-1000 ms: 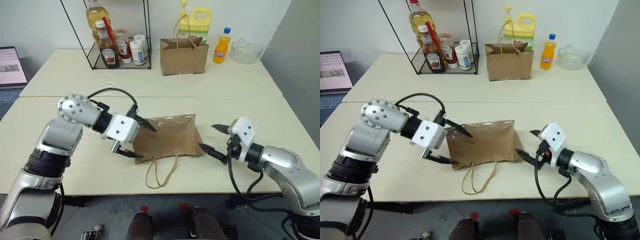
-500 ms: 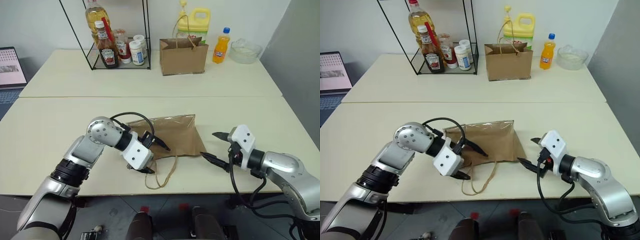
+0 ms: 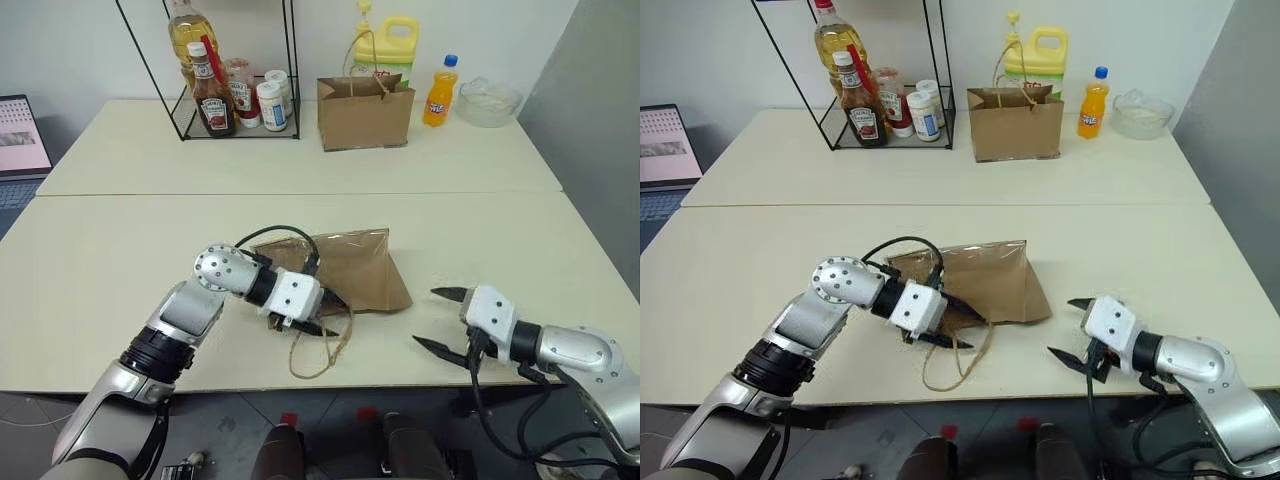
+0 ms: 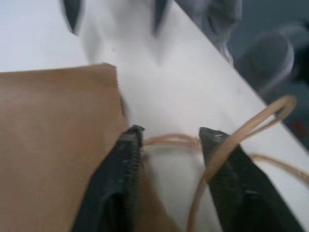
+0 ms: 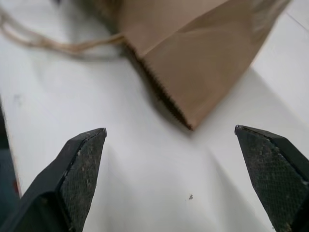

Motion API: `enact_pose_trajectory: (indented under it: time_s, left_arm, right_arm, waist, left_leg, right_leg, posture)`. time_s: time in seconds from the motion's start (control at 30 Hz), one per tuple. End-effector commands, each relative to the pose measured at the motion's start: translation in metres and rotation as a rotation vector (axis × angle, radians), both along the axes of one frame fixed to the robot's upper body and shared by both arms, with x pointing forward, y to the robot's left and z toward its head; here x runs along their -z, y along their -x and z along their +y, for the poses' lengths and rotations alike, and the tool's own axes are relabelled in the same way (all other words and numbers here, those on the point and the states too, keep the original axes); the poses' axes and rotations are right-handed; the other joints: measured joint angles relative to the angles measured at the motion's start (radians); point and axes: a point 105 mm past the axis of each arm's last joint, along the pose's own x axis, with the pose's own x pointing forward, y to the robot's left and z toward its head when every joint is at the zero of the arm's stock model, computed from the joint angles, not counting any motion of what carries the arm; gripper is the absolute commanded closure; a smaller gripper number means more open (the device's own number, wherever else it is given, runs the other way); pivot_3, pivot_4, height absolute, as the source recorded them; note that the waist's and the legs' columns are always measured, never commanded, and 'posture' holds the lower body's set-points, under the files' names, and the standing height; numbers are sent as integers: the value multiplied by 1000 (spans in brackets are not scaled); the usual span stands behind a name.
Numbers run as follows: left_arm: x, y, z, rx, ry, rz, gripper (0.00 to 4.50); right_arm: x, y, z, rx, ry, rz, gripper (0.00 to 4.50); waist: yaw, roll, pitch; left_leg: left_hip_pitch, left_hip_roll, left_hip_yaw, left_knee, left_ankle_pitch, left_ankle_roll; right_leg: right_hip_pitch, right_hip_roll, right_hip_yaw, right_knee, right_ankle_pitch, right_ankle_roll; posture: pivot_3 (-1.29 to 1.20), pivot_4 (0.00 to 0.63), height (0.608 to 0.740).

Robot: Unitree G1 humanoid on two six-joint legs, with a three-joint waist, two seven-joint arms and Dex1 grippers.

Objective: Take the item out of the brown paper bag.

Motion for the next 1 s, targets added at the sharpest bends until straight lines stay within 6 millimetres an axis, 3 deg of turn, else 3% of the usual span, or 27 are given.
enact_pose_trajectory:
  time_s: [0.03, 0.13, 0.33, 0.53, 0.63, 0.83, 1.0]
  left_arm:
    - [-18, 2, -1, -84, 83, 106, 3670]
    - [-18, -3, 3, -172, 108, 205, 4493]
    - [-21, -13, 6, -309, 144, 322, 4493]
    - [-22, -16, 5, -362, 154, 354, 4493]
    - [-21, -14, 6, -364, 153, 357, 4500]
    - [-24, -13, 3, -365, 160, 358, 4500]
    - [-28, -17, 3, -389, 178, 373, 4500]
  right_arm:
    - [4, 9, 16, -163, 52, -126, 0]
    - [4, 8, 23, -239, 62, -220, 0]
    - [2, 11, 36, -422, 62, -424, 0]
    - [13, 18, 38, -547, 67, -507, 0]
    - [17, 14, 38, -565, 69, -516, 652]
    - [23, 9, 42, -615, 103, -570, 2750]
    - [29, 6, 51, -682, 140, -627, 2750]
  waist:
    - [0, 0, 0]
    - [-1, 0, 0]
    - [0, 0, 0]
    - [0, 0, 0]
    - [0, 0, 0]
    - [0, 0, 0]
    - [0, 0, 0]
  left_leg:
    - [0, 0, 0, 0, 0, 0]
    - [0, 0, 0, 0, 0, 0]
    - [1, 0, 0, 0, 0, 0]
    - [1, 0, 0, 0, 0, 0]
    - [2, 0, 1, 0, 0, 0]
    - [3, 0, 1, 0, 0, 0]
    - [3, 0, 1, 0, 0, 0]
  right_leg:
    - [0, 0, 0, 0, -1, 1]
    - [0, 0, 0, 0, -1, 1]
    - [0, 0, 0, 0, 1, -2]
    - [0, 0, 1, 0, 1, -2]
    - [0, 0, 1, 1, 1, -2]
    - [1, 0, 2, 1, 1, -3]
    - [1, 0, 2, 1, 1, -3]
  posture:
    - [0, 150, 740]
    - [0, 150, 740]
    - [0, 150, 740]
    - [0, 150, 740]
    - [0, 150, 740]
    - [0, 150, 740]
    - [0, 150, 740]
